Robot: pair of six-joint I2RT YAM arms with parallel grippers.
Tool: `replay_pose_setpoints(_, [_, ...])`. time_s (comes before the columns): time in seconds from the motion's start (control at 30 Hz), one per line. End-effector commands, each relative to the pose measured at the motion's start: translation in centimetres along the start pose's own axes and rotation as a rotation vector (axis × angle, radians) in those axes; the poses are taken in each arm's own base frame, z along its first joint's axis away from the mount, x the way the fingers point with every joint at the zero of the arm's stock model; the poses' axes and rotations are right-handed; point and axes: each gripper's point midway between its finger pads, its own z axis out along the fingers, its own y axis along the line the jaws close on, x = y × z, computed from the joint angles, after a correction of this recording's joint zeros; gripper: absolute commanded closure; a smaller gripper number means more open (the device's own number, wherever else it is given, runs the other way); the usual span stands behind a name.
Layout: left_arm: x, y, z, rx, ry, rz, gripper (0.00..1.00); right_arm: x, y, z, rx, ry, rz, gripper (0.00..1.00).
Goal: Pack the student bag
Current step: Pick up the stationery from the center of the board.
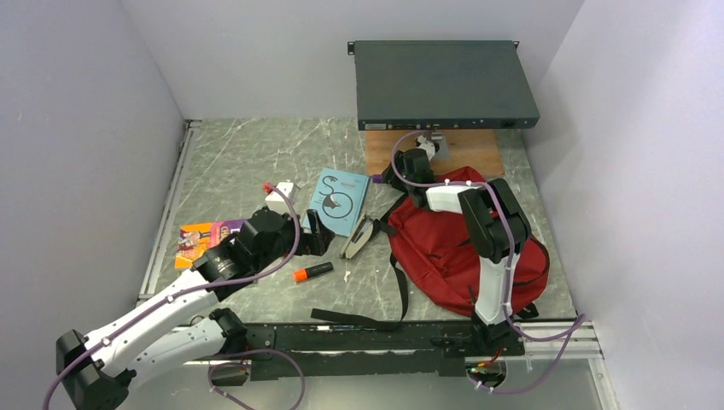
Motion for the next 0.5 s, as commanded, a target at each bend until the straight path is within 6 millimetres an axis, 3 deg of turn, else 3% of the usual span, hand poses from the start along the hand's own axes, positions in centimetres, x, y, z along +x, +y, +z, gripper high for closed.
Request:
replay_pose_setpoints(0.0, [-0.5,-1.6,0.1,0.061,0.006,-0.034,0.00,-2.5,0.6,1.5,-0.021,-0.076,-0.018,0.44])
replay_pose_setpoints(0.1, [-0.6,-1.8,0.1,0.063,0.010,-0.030,0.00,-2.4,0.7,1.7,-0.040,-0.062,-0.019,0.44])
replay_pose_setpoints(0.4, [-0.4,-1.8,0.2,0.066,0.012,-0.036,0.00,-4.9,2.3,-1.6,-0.107,-0.134,0.030,0.44])
replay_pose_setpoints(0.47, [-0.4,-1.9,0.3,0.070,0.017,-0.038,0.00,-5.0,1.3,-1.3,-0.044,-0.115,0.086,0.36])
